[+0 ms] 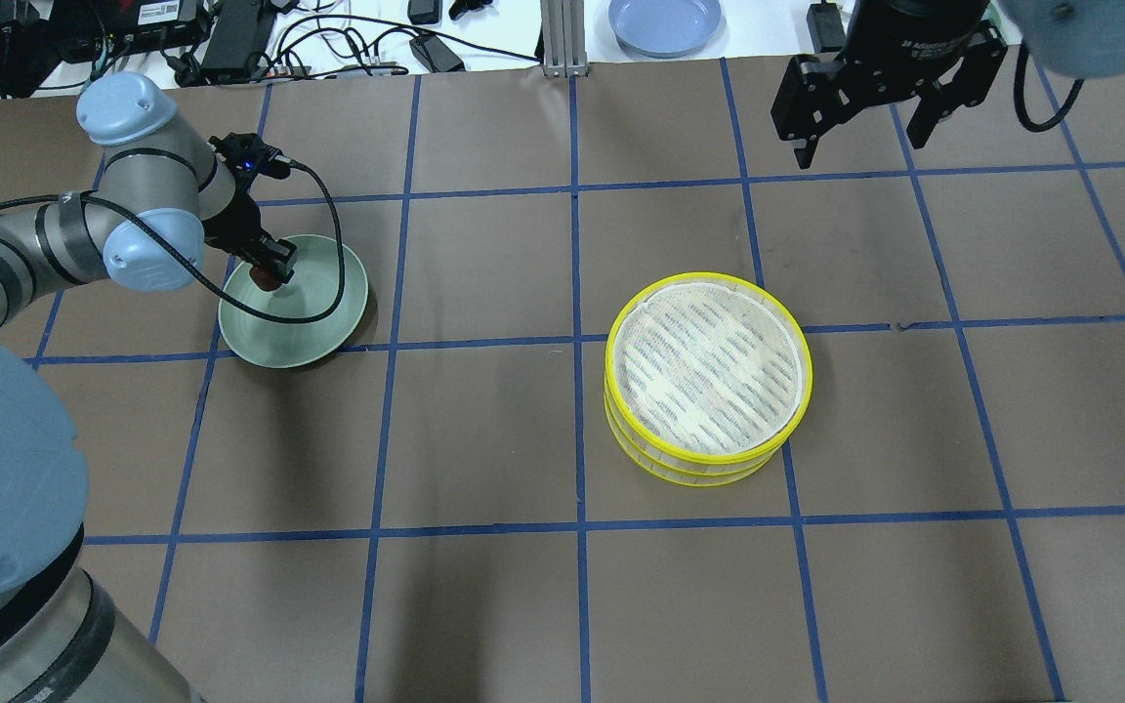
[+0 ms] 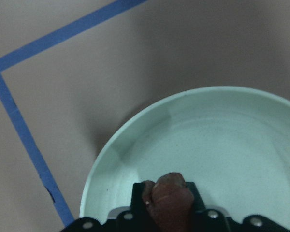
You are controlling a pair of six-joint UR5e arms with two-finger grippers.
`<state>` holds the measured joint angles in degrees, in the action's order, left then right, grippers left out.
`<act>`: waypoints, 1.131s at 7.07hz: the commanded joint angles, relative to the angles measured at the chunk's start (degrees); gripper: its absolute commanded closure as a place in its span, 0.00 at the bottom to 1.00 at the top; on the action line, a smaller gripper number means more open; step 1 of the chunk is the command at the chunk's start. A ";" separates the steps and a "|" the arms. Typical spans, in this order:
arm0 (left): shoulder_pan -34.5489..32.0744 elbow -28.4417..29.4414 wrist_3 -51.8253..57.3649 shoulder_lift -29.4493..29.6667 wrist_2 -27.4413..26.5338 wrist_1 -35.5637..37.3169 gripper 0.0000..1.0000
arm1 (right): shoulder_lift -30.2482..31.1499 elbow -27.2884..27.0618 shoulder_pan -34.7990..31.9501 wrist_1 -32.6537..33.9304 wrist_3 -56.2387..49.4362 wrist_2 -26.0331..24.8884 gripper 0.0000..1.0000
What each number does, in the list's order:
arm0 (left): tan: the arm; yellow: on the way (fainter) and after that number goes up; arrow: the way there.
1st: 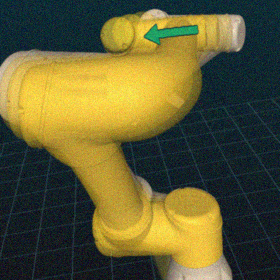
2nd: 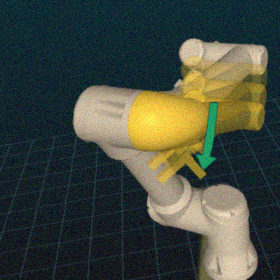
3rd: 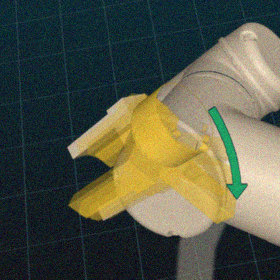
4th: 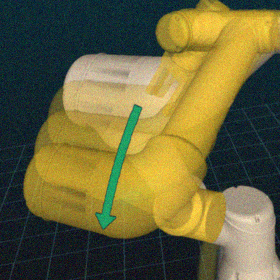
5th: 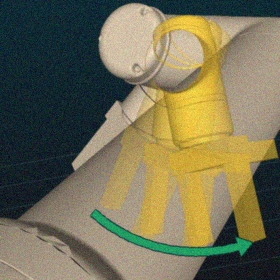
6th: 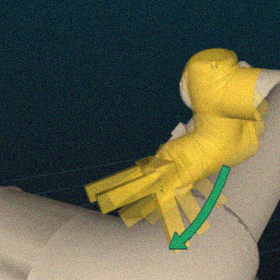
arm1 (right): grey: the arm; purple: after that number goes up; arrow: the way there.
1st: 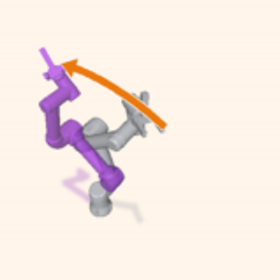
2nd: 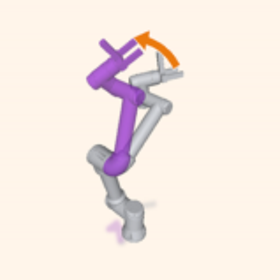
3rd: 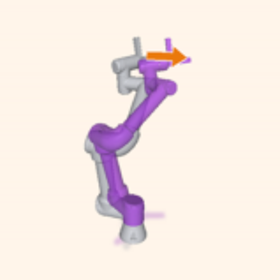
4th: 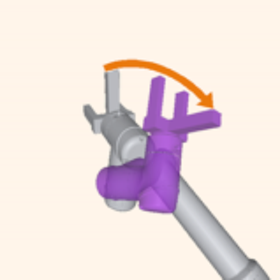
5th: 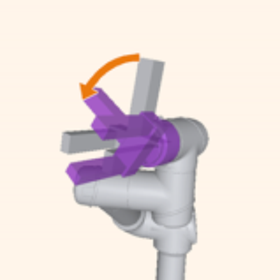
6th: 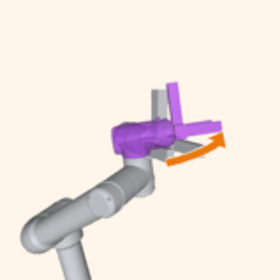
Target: Stack buns with steamer
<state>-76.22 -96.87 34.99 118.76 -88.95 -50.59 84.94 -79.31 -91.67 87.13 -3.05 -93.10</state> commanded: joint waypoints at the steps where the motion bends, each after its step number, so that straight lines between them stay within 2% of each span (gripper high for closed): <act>1: -1.64 1.32 -9.89 -4.22 0.61 -5.72 1.00 | 1.01 0.47 0.00 -1.97 3.65 2.55 0.00; 2: -5.13 1.33 -17.25 -6.76 2.62 -6.71 1.00 | 1.01 -0.31 0.00 -1.18 4.28 2.22 0.00; 4: -16.27 1.24 -35.51 -9.16 3.16 -6.72 1.00 | 2.59 -2.68 0.00 -1.09 4.11 1.87 0.00; 5: -20.24 1.33 -42.39 -9.34 5.51 -6.98 1.00 | 3.12 -3.39 0.00 -1.00 4.19 1.87 0.00; 6: -23.07 1.24 -51.25 -9.95 12.50 -6.90 1.00 | 3.12 -3.49 0.00 -1.08 4.20 1.78 0.00; 7: -26.92 1.24 -58.30 -10.74 15.70 -5.85 1.00 | 3.04 -3.49 0.00 -1.00 3.93 1.78 0.00; 8: -31.57 1.24 -60.89 -11.01 16.17 -5.84 1.00 | 3.03 -3.49 0.00 -1.00 3.67 1.78 0.00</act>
<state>-102.32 -95.61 -20.08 108.33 -75.14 -56.78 87.96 -82.73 -91.67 86.10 0.91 -91.30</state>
